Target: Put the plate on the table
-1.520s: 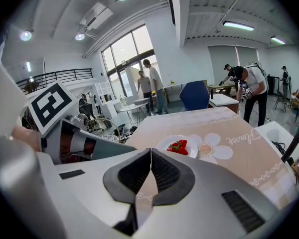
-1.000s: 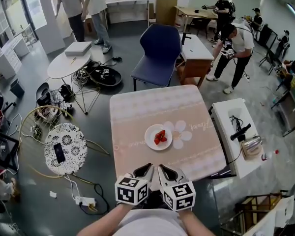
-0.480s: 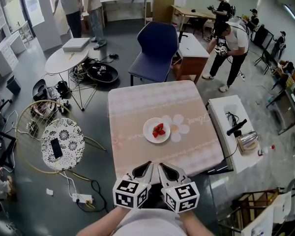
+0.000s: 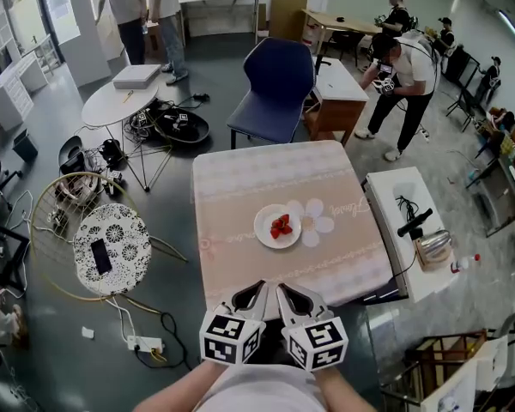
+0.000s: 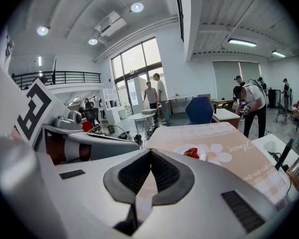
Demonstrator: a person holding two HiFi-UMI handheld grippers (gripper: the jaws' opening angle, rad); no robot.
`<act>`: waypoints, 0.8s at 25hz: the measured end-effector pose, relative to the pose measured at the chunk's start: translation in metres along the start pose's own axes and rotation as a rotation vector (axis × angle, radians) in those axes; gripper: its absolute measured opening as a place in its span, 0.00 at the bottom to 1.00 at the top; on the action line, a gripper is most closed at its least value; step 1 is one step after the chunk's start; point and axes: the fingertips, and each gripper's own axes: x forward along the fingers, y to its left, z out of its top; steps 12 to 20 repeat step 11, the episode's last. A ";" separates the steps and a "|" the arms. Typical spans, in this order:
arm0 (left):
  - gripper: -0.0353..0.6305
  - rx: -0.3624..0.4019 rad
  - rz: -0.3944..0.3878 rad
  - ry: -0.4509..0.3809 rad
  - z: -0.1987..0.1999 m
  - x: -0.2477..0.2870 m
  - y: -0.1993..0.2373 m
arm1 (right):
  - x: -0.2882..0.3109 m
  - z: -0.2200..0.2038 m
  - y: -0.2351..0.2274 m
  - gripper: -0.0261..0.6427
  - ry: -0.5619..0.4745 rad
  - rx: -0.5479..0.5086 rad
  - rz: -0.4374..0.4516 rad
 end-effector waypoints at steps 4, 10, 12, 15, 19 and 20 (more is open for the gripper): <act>0.06 0.003 0.003 0.004 -0.002 0.000 0.003 | 0.001 -0.001 0.000 0.04 0.002 -0.003 -0.007; 0.06 0.005 -0.006 0.013 -0.001 0.006 0.003 | 0.005 0.000 -0.002 0.04 0.006 -0.003 -0.010; 0.06 0.006 -0.007 0.015 -0.001 0.006 0.003 | 0.005 0.000 -0.002 0.04 0.007 -0.004 -0.010; 0.06 0.006 -0.007 0.015 -0.001 0.006 0.003 | 0.005 0.000 -0.002 0.04 0.007 -0.004 -0.010; 0.06 0.006 -0.007 0.015 -0.001 0.006 0.003 | 0.005 0.000 -0.002 0.04 0.007 -0.004 -0.010; 0.06 0.006 -0.007 0.015 -0.001 0.006 0.003 | 0.005 0.000 -0.002 0.04 0.007 -0.004 -0.010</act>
